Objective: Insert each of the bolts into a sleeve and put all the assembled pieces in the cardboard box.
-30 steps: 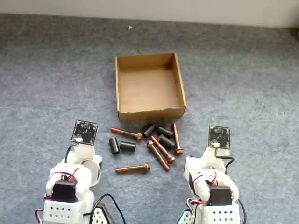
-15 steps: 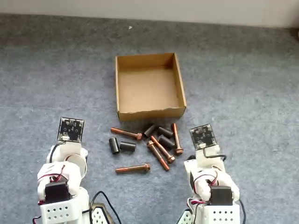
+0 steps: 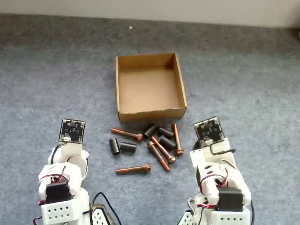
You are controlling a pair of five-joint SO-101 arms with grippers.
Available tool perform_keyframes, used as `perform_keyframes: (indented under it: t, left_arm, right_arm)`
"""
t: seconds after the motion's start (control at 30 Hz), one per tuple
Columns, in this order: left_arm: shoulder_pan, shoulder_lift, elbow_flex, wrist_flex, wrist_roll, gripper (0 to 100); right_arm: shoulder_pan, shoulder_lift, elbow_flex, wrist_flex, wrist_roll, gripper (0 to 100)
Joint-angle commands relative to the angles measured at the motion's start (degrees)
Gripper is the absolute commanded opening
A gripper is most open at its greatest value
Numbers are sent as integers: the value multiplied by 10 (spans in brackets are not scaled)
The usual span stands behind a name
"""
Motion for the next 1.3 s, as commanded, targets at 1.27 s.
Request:
perform_keyframes:
  t: [1.27]
  left_arm:
    - [-9, -2, 7, -12, -9, 11]
  right_arm:
    - [-256, 865, -367, -121, 43, 166]
